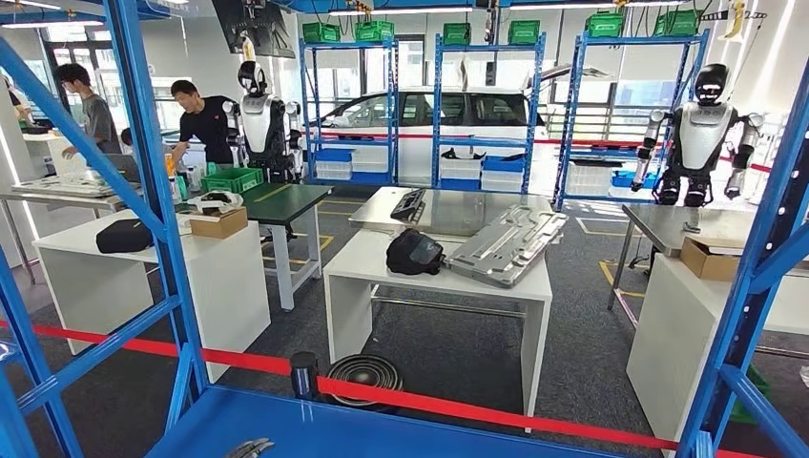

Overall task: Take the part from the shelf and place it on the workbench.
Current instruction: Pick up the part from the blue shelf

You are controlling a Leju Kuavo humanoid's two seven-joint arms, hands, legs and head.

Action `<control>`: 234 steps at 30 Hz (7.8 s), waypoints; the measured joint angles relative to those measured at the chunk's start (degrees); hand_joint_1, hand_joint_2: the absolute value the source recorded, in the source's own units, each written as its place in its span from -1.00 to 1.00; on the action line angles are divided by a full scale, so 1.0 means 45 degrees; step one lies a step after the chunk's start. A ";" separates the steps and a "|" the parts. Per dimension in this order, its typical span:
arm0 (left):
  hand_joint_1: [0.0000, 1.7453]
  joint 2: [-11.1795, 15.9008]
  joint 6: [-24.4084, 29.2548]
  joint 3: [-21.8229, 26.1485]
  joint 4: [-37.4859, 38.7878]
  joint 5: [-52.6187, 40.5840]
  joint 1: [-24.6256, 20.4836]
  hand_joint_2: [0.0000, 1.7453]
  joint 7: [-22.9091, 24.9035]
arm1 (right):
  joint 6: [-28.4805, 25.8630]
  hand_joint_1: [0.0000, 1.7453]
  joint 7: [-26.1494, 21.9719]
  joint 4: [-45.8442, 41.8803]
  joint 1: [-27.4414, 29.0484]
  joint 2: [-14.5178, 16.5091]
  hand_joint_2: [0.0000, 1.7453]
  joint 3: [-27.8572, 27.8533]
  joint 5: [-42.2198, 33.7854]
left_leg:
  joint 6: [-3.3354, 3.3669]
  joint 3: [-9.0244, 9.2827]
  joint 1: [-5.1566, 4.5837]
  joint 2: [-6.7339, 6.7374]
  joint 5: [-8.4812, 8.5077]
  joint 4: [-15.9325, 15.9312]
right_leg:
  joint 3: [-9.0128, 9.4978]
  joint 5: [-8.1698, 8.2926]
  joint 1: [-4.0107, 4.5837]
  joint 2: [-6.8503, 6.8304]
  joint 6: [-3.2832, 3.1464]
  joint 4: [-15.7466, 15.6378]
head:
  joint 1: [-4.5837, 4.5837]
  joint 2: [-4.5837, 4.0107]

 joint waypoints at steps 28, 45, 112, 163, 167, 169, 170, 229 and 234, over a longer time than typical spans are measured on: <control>-1.00 -0.0256 -0.0270 -0.1594 0.0990 0.1264 -0.0739 1.00 -0.0254 | 0.0063 -1.00 0.0090 0.0427 0.0007 -0.0265 -1.00 -0.0009 0.0010 | -0.0039 -0.0058 -0.0103 0.0021 -0.0084 0.0144 | -0.0209 0.0212 0.0116 -0.0012 -0.0316 0.0074 | -0.0010 -0.0001; -1.00 -0.0716 0.0264 -0.2166 -0.1081 0.3150 -0.0615 1.00 -0.1020 | 0.1263 -1.00 0.0002 -0.1359 0.0185 0.0336 -1.00 -0.0124 0.0010 | -0.0098 -0.0032 -0.0037 -0.0028 -0.0107 0.0162 | -0.0290 0.0087 -0.0123 -0.0073 -0.0003 0.0298 | 0.0064 0.0000; -1.00 0.0843 0.2393 0.1501 -0.8496 -0.3698 0.8147 1.00 0.1428 | 0.2755 -1.00 -0.0129 -0.5434 0.0504 0.2702 -1.00 -0.0945 0.0032 | -0.0390 -0.1171 0.0057 0.0002 -0.1958 0.3273 | 0.0306 -0.0115 -0.0049 -0.0071 -0.0382 -0.0029 | -0.0017 -0.0004; -1.00 -0.0971 0.0719 0.2097 -0.2634 -0.5756 0.3034 1.00 0.1766 | 0.0937 -1.00 -0.0049 -0.1770 0.0348 0.0921 -1.00 0.0392 0.0034 | 0.0277 0.0143 -0.0116 -0.0011 -0.0062 -0.0035 | -0.0529 -0.0363 0.0043 -0.0070 0.0099 0.1129 | 0.0071 0.0000; -1.00 -0.1036 0.0725 0.1997 -0.2447 -0.5756 0.2840 1.00 0.1715 | 0.0844 -1.00 -0.0051 -0.1523 0.0316 0.0787 -1.00 0.0454 0.0034 | 0.0076 0.0093 -0.0167 -0.0012 -0.0073 0.0016 | 0.0016 0.0047 0.0111 -0.0062 -0.0172 -0.0014 | 0.0056 0.0000; -1.00 -0.1047 0.0740 0.1937 -0.2390 -0.5756 0.2778 1.00 0.1704 | 0.0796 -1.00 -0.0051 -0.1416 0.0309 0.0760 -1.00 0.0489 0.0034 | -0.0072 -0.0041 -0.0119 -0.0006 -0.0260 0.0257 | 0.0041 0.0106 0.0057 -0.0055 -0.0296 -0.0062 | 0.0044 0.0000; -1.00 -0.1048 0.0747 0.1905 -0.2355 -0.5756 0.2733 1.00 0.1696 | 0.0757 -1.00 -0.0051 -0.1363 0.0302 0.0749 -1.00 0.0509 0.0034 | -0.0150 -0.0248 -0.0090 -0.0003 -0.0534 0.0698 | 0.0056 0.0132 0.0020 -0.0056 -0.0361 -0.0086 | 0.0030 0.0000; 0.95 -0.1544 0.0729 0.1195 0.1948 -0.5842 0.1049 1.00 0.1274 | -0.0336 -1.00 -0.0053 0.0790 0.0023 0.0062 -1.00 0.0908 -0.0087 | 0.0041 0.0032 -0.0133 -0.0002 -0.0084 0.0089 | -0.0242 0.0071 -0.0003 -0.0071 0.0017 0.0234 | 0.0071 0.0000; 0.94 -0.1447 0.0778 0.1226 0.2064 -0.5786 0.1003 1.00 0.1163 | -0.0340 -1.00 -0.0100 0.0894 0.0026 0.0062 -1.00 0.0926 -0.0124 | -0.0265 -0.0607 -0.0014 0.0012 -0.0894 0.1401 | -0.0200 0.0148 -0.0069 -0.0051 -0.0363 0.0172 | 0.0021 0.0001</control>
